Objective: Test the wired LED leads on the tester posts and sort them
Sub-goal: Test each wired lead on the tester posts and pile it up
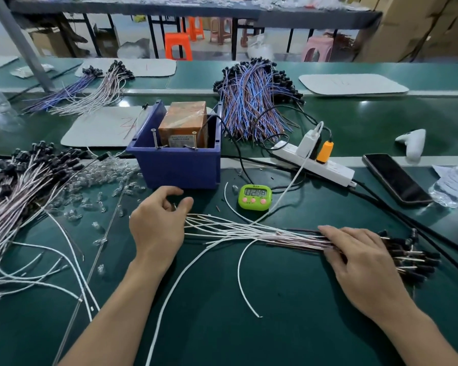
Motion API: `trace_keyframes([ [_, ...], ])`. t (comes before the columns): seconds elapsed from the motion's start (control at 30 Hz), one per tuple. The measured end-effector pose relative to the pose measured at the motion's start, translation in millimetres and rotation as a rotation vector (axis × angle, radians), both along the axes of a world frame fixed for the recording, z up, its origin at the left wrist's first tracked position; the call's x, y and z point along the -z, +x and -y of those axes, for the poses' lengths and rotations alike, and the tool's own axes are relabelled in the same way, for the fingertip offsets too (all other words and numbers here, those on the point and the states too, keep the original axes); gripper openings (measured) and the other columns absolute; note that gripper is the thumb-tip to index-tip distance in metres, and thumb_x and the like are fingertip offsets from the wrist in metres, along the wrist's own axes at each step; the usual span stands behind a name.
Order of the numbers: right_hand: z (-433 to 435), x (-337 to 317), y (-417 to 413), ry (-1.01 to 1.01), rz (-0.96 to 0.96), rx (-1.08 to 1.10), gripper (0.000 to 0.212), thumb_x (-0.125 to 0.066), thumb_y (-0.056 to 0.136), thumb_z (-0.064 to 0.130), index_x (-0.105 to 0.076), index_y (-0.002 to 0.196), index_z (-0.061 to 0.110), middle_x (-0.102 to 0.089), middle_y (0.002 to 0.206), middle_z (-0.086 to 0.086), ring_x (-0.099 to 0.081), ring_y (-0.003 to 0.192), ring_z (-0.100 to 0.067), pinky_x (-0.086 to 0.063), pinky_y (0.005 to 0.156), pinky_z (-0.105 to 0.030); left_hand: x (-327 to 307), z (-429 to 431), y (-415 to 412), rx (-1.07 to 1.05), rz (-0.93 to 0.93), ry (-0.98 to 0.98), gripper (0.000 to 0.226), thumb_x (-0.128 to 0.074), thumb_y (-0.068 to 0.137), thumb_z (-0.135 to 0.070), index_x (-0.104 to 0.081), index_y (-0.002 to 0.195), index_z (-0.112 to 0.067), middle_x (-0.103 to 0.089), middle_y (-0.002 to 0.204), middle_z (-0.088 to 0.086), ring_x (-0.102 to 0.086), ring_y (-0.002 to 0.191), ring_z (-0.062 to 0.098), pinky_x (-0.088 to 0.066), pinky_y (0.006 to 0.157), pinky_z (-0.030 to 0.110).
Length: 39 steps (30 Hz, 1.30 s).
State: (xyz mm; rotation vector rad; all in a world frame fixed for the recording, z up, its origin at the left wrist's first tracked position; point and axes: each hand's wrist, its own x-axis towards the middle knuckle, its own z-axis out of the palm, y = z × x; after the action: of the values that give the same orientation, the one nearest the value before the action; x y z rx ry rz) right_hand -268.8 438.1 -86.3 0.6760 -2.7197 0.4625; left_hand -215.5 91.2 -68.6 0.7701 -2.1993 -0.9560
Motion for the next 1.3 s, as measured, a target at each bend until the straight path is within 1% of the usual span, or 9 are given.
trace_keyframes([
  [0.2,19.1,-6.0,12.8,-0.13,0.047,0.014,0.054,-0.072,0.081,-0.009,-0.071,0.128,0.017,-0.071,0.122,-0.004,-0.051,0.117,-0.017,-0.031,0.109,-0.026,-17.3,5.6,16.8,-0.182,-0.17,-0.027,0.021,-0.067,0.088,-0.057,-0.063,0.08,-0.039,-0.055,0.06,-0.012,-0.052,0.059,0.005,-0.032,0.054,0.022],
  [0.33,97.1,-29.3,38.1,-0.286,0.122,-0.15,0.056,-0.069,0.081,-0.005,-0.07,0.13,0.021,-0.063,0.127,0.016,-0.05,0.128,-0.007,-0.02,0.114,-0.005,-32.7,32.0,33.7,-0.191,0.089,-0.111,0.016,-0.068,0.088,-0.048,-0.065,0.075,-0.04,-0.057,0.06,-0.017,-0.057,0.065,0.019,-0.037,0.059,0.027],
  [0.47,199.9,-53.9,51.0,-0.372,0.257,-0.334,0.041,-0.066,0.089,0.004,-0.074,0.122,0.027,-0.063,0.117,0.018,-0.057,0.114,-0.005,-0.023,0.101,0.003,-44.3,76.9,57.6,-0.196,0.229,-0.222,0.006,-0.072,0.088,-0.033,-0.077,0.091,-0.035,-0.074,0.086,-0.003,-0.066,0.087,0.026,-0.053,0.079,0.036],
  [0.6,297.8,-61.6,51.9,-0.278,0.52,-0.461,0.032,-0.058,0.094,0.016,-0.077,0.115,0.03,-0.074,0.11,0.009,-0.059,0.075,0.003,-0.047,0.083,-0.015,-40.4,129.7,78.6,-0.244,0.421,-0.384,0.025,-0.079,0.085,-0.031,-0.075,0.11,-0.03,-0.072,0.118,0.002,-0.059,0.11,0.024,-0.049,0.097,0.04],
  [0.73,372.8,-57.0,54.6,-0.12,0.666,-0.504,0.027,-0.055,0.097,0.019,-0.077,0.112,0.025,-0.075,0.115,-0.001,-0.069,0.1,-0.02,-0.057,0.094,-0.034,-26.4,165.4,94.4,-0.315,0.611,-0.354,0.057,-0.073,0.088,-0.029,-0.055,0.142,-0.022,-0.057,0.142,0.005,-0.051,0.128,0.027,-0.042,0.108,0.042],
  [0.9,436.5,-52.0,63.8,0.106,0.602,-0.455,0.028,-0.066,0.093,0.039,-0.065,0.101,0.012,-0.07,0.103,-0.008,-0.065,0.093,-0.031,-0.052,0.078,-0.037,-13.7,191.2,102.8,-0.283,0.611,-0.272,0.055,-0.067,0.089,-0.018,-0.056,0.143,-0.024,-0.063,0.135,0.003,-0.06,0.12,0.027,-0.049,0.098,0.038],
  [1.07,458.4,-54.0,69.0,0.217,0.52,-0.446,0.022,-0.066,0.086,0.016,-0.045,0.08,0.014,-0.052,0.08,-0.003,-0.058,0.087,-0.032,-0.042,0.071,-0.037,-15.0,203.8,99.8,-0.38,0.716,-0.386,0.009,-0.066,0.093,-0.019,-0.073,0.098,-0.019,-0.073,0.097,0.005,-0.063,0.08,0.025,-0.042,0.063,0.031],
  [1.17,455.3,-54.1,65.0,0.211,0.563,-0.476,0.011,-0.065,0.086,0.021,-0.057,0.088,0.014,-0.061,0.086,-0.006,-0.059,0.084,-0.032,-0.048,0.072,-0.037,-18.4,207.0,94.1,-0.422,0.808,-0.49,0.01,-0.064,0.094,-0.013,-0.073,0.089,-0.014,-0.074,0.086,0.008,-0.063,0.072,0.025,-0.038,0.057,0.031],
  [1.3,438.8,-46.2,57.0,0.113,0.613,-0.525,0.007,-0.061,0.088,0.024,-0.068,0.088,0.025,-0.073,0.097,-0.002,-0.065,0.094,-0.028,-0.056,0.085,-0.036,-13.7,213.2,88.8,-0.355,0.821,-0.574,0.014,-0.063,0.097,-0.017,-0.076,0.101,-0.017,-0.075,0.095,0.003,-0.071,0.085,0.021,-0.048,0.062,0.031],
])
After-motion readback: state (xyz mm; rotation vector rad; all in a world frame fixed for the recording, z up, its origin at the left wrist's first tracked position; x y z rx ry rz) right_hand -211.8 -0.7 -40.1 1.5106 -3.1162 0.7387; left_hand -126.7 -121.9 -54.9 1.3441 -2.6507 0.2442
